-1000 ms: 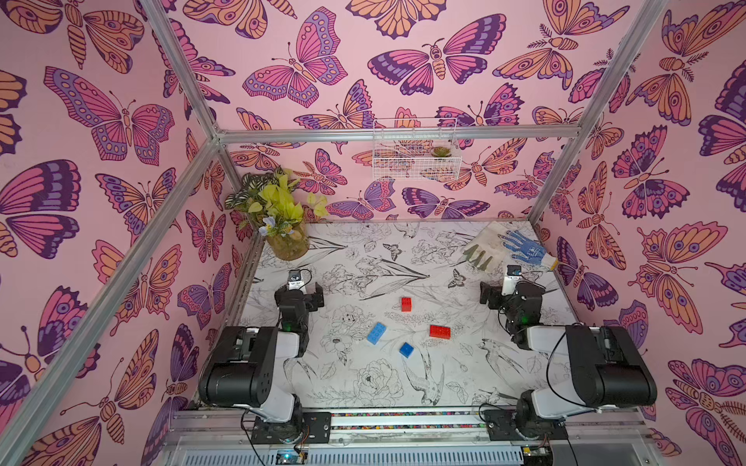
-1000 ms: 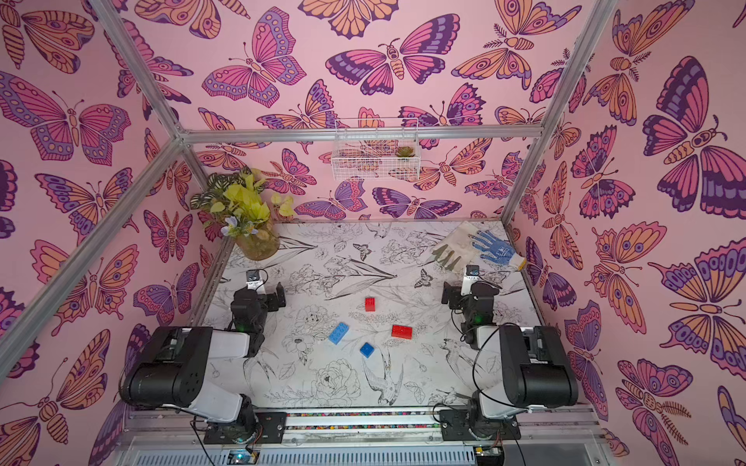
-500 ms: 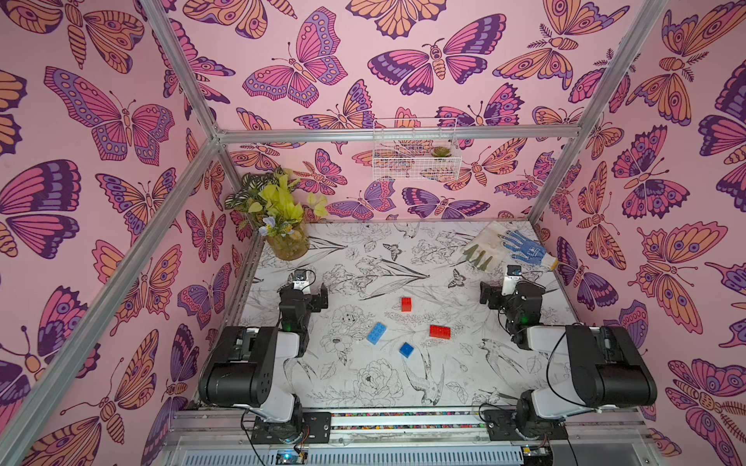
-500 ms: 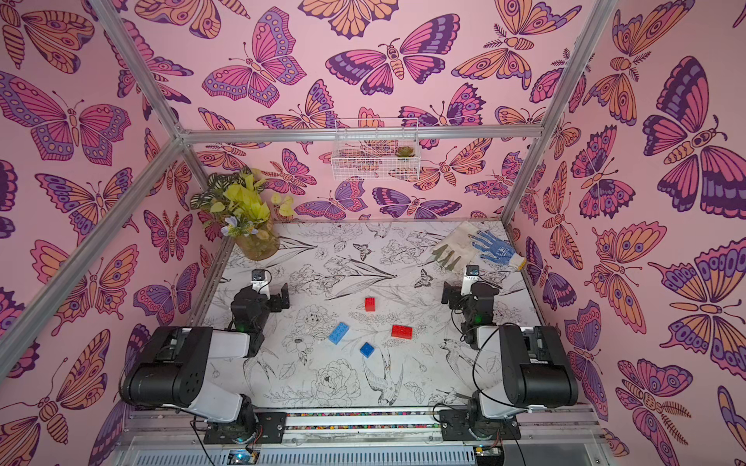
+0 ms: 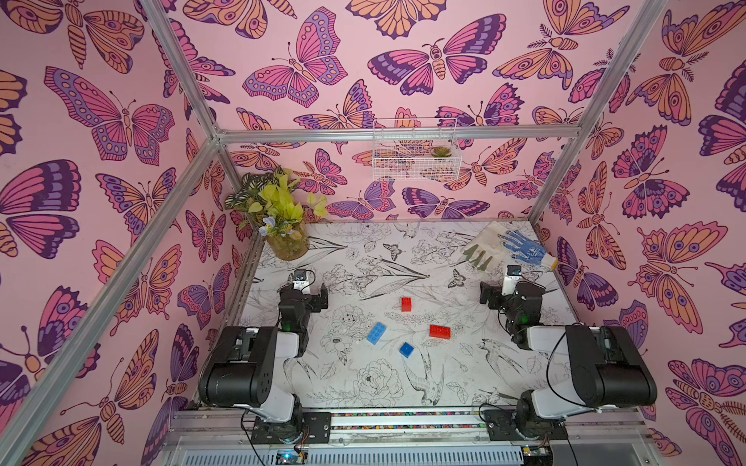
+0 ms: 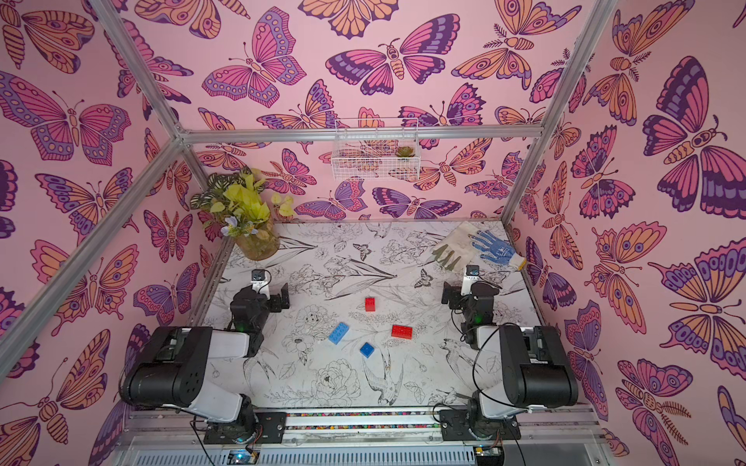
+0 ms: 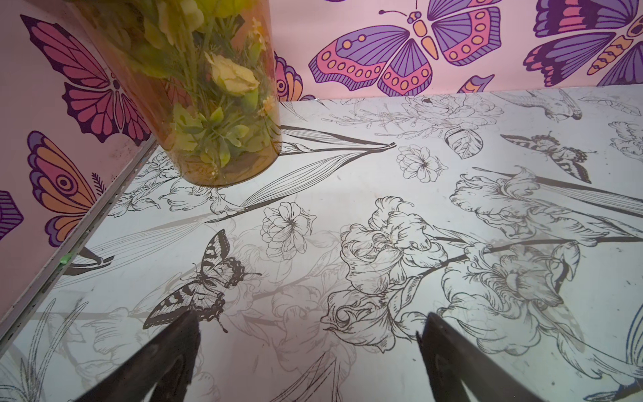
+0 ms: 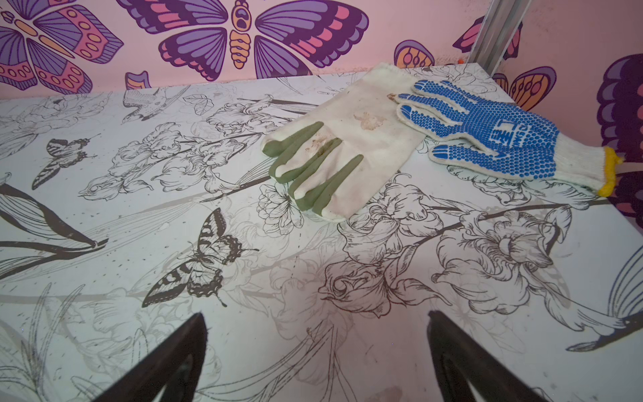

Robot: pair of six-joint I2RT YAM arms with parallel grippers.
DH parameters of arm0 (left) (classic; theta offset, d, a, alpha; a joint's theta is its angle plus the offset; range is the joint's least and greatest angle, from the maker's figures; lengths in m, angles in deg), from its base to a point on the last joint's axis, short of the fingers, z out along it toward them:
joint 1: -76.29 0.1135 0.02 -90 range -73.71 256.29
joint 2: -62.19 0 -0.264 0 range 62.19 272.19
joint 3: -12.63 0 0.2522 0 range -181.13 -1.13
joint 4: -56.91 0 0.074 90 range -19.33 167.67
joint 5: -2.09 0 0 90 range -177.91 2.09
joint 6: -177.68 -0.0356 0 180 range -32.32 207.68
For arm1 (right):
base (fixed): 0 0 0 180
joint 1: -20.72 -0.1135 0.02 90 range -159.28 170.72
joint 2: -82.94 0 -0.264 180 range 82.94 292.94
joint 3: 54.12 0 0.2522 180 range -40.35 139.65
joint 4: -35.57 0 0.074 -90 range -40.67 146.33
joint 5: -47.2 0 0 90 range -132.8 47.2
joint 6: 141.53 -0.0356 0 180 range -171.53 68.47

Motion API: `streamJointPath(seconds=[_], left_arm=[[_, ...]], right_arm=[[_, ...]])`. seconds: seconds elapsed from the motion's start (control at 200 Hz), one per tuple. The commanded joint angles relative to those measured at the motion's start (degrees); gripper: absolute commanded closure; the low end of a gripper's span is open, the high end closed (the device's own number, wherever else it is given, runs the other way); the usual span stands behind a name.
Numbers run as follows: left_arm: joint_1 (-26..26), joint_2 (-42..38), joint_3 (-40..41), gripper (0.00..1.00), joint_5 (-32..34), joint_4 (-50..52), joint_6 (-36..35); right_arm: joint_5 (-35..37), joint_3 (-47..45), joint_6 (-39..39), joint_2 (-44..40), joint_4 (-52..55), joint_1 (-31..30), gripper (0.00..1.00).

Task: Assemble the letter f with lego
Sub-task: Adjust the lego brick at the center of the board.

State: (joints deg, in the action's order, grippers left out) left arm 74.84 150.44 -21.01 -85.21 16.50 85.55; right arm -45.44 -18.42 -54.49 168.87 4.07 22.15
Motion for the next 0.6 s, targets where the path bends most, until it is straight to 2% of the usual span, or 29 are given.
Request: streamJointPath(seconds=[0.0, 0.17, 0.26, 0.421, 0.596], left_arm=[[0.4, 0.1, 0.0, 0.00, -0.9, 0.1, -0.2], [2.3, 0.0, -1.5, 0.00, -4.6, 3.3, 0.8], [2.2, -0.1, -0.8, 0.00, -4.4, 2.2, 0.6], [2.0, -3.4, 0.5, 0.00, 1.6, 1.7, 2.6], [2.0, -9.7, 0.5, 0.00, 3.2, 7.0, 2.9]], right_arm=[[-0.3, 1.3, 0.2, 0.4, -1.1, 0.3, 0.01], [-0.3, 1.2, 0.2, 0.4, -1.1, 0.3, 0.01], [-0.3, 1.1, 0.2, 0.3, -1.4, 0.3, 0.01], [1.1, 1.8, -0.2, -2.1, 1.8, 0.3, 0.01], [3.0, 3.0, -1.3, -6.8, 8.5, 0.3, 0.01]])
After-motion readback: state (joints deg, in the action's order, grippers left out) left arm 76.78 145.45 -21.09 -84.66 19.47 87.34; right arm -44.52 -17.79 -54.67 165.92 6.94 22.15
